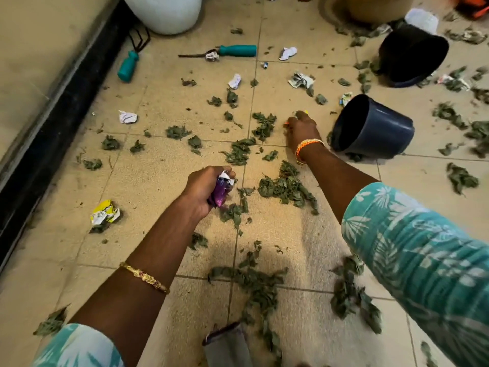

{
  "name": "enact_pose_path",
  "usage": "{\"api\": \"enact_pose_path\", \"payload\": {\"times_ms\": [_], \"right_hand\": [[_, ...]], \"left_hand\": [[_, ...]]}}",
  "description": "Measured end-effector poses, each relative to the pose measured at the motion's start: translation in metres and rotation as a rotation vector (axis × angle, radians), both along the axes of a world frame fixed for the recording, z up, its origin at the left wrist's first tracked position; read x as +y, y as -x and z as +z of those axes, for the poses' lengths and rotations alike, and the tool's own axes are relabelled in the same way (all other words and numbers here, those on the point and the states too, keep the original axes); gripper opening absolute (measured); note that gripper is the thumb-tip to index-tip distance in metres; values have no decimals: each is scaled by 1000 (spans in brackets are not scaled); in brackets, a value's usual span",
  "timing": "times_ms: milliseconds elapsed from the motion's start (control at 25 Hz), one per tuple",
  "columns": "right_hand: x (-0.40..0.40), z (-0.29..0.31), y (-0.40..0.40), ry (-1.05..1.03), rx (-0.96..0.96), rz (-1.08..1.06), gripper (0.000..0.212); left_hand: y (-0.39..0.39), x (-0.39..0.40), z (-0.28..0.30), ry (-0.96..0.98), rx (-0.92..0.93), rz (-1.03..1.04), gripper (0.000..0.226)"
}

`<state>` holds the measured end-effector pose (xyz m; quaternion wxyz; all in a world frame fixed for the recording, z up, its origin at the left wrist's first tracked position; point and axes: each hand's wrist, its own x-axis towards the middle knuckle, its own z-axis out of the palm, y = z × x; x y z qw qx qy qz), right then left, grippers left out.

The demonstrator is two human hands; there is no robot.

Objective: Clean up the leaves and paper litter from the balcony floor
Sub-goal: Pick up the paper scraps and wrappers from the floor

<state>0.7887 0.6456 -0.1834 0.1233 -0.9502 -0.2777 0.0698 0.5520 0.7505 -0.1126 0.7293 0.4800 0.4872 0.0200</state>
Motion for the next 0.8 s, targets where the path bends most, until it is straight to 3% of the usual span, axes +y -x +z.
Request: {"api": "enact_pose_path", "payload": {"times_ms": [200, 320, 400, 520, 600, 800], "right_hand": [[5, 3, -3, -83, -217, 39, 22], [-1, 18, 17, -431, -165, -178, 12], [-4, 35, 48, -806, 73, -328, 7], [-8, 67, 105, -1213, 715, -374, 22], [-10, 73, 141, -1183, 914, -338, 19], [3, 58, 206, -985, 863, -205, 12]], "left_hand": [[4, 6, -3, 122, -57, 17, 22], [6, 6, 0, 170, -111, 15, 24], [9, 7, 4, 205, -167, 17, 24], [17, 11, 8, 255, -232, -3, 26], [29, 11, 9, 287, -268, -22, 24], [57, 1, 10, 248, -252, -97, 14]]}}
